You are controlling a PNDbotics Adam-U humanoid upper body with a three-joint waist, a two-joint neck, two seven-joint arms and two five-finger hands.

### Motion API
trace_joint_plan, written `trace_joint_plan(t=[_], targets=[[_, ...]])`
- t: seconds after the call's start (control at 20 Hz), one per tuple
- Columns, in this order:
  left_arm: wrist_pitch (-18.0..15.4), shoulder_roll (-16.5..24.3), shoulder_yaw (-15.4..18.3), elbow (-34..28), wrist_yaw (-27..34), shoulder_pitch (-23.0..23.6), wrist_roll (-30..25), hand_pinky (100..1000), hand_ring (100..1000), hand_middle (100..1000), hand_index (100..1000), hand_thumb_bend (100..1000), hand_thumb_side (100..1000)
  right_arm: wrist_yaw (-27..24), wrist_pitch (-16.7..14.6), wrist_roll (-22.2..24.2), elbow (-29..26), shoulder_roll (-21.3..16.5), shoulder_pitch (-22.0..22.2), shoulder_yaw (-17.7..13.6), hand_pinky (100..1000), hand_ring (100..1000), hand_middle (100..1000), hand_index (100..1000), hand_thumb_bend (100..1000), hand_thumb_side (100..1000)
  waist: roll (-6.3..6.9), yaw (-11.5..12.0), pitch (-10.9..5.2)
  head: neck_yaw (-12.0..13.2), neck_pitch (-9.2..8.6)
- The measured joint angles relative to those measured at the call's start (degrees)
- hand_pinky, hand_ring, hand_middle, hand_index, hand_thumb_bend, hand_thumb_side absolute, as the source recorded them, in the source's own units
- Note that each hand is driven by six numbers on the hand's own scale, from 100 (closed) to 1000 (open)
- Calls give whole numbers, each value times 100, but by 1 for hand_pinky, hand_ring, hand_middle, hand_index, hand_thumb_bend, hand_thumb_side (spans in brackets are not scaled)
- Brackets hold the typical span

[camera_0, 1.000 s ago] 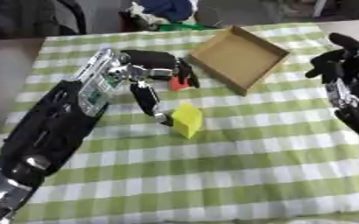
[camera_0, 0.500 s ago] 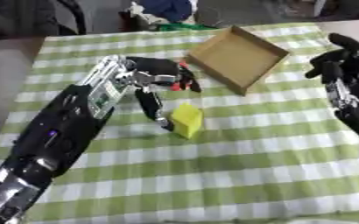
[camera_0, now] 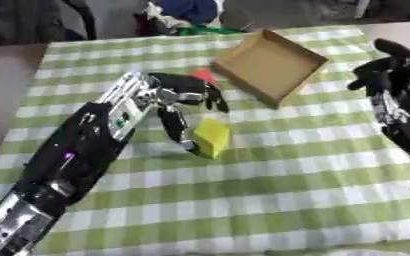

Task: Pick up objects on the table and place them in the box.

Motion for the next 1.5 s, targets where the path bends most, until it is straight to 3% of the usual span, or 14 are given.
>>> trace_joint_plan(t=[0.15, 0.35, 0.5, 0.8, 1.15, 1.5], targets=[[2, -36, 1, 124, -7, 1, -2, 772, 734, 685, 815, 510, 195, 0, 0, 1, 0, 0, 0, 10, 818, 593, 624, 916, 100, 520, 4, -13, 0, 0, 0], [-7, -87, 55, 307, -49, 2, 7, 737, 683, 556, 717, 374, 162, 0, 0, 2, 1, 1, 0, 11, 818, 593, 624, 916, 100, 522, 13, -22, 6, -1, 0], [-94, -102, 136, 389, -41, -2, 94, 719, 663, 522, 684, 341, 148, 0, 0, 2, 2, 1, 0, 11, 818, 593, 624, 916, 100, 522, 22, -29, 9, -2, 0], [-296, -98, 249, 476, -114, -228, 296, 744, 671, 526, 685, 308, 156, -31, -23, 36, -10, 1, -28, 27, 818, 595, 626, 915, 100, 507, 32, -118, 13, 4, 0], [-493, -241, 525, 881, -781, -583, 665, 760, 682, 548, 692, 335, 166, -119, -17, 116, -160, 0, -134, 78, 817, 595, 626, 914, 100, 492, 33, -362, 18, 91, 0], [-308, -643, 998, 1422, -1719, -894, 1555, 752, 689, 551, 696, 361, 182, -199, 1, 207, -248, -3, -232, 161, 817, 594, 626, 914, 100, 488, 77, -660, 53, 232, 0]])
